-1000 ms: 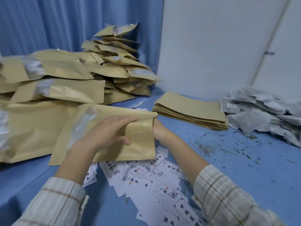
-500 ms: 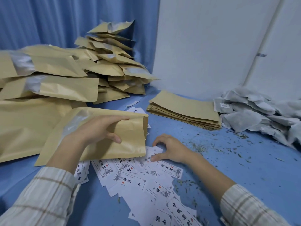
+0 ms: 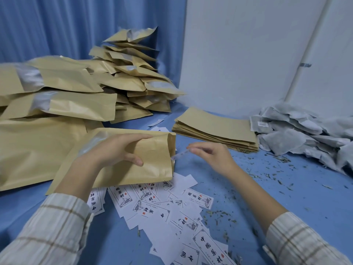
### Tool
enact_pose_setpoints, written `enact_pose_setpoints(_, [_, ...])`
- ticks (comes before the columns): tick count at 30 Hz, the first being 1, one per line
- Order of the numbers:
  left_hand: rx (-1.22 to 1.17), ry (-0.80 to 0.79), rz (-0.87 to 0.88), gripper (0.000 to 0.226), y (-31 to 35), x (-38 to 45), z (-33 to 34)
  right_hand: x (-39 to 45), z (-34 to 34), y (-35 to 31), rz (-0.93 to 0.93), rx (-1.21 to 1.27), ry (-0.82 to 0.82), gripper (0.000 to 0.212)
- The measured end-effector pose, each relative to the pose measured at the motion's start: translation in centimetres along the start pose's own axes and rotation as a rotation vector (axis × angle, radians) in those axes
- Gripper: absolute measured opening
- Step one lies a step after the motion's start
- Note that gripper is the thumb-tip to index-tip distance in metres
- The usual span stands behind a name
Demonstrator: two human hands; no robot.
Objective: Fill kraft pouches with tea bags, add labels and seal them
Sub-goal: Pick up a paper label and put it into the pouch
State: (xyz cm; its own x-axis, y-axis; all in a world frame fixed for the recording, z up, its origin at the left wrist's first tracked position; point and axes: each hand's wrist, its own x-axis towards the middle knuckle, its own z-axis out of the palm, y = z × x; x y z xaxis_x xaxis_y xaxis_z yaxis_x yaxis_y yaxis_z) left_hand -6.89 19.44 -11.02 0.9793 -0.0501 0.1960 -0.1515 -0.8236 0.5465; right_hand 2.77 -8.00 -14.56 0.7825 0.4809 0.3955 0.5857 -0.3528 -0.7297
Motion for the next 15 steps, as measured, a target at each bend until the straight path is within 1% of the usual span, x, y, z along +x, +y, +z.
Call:
enact_pose_setpoints(1, [-0.003,0.006,0.009,0.079,0.3,0.0,-0.1,0.1,-0.1,-0.6,-0.040,0.036,0.011,0.015])
enact_pose_setpoints(3, [0.005,-0.005,0.040,0.081,1.2,0.1,-0.2,0.5,0.6,-1.9,-0.086,0.047,-0.044,0.015])
enact_pose_setpoints(7, [0.030,-0.062,0.073,0.081,3.3,0.6,-0.5,1.2,2.3,-4.8,-0.164,-0.187,-0.131,0.015])
enact_pose_setpoints(9, [0.002,-0.087,0.064,0.078,4.3,0.8,-0.6,1.7,2.2,-5.8,-0.052,-0.306,-0.253,0.023])
enact_pose_setpoints(11, [-0.043,-0.092,0.086,0.076,5.2,0.8,-0.5,2.3,1.8,-6.4,0.051,-0.300,-0.341,0.014])
enact_pose_setpoints(12, [-0.055,-0.073,0.102,0.077,5.6,0.7,-0.4,2.8,1.7,-6.4,0.078,-0.288,-0.341,0.023])
enact_pose_setpoints(13, [-0.058,-0.031,0.122,0.081,6.0,0.6,-0.3,3.2,1.6,-6.9,0.116,-0.264,-0.344,0.031])
enact_pose_setpoints(15, [-0.038,0.098,0.176,0.091,6.6,0.0,0.1,3.5,0.6,-8.3,0.212,-0.182,-0.351,0.037])
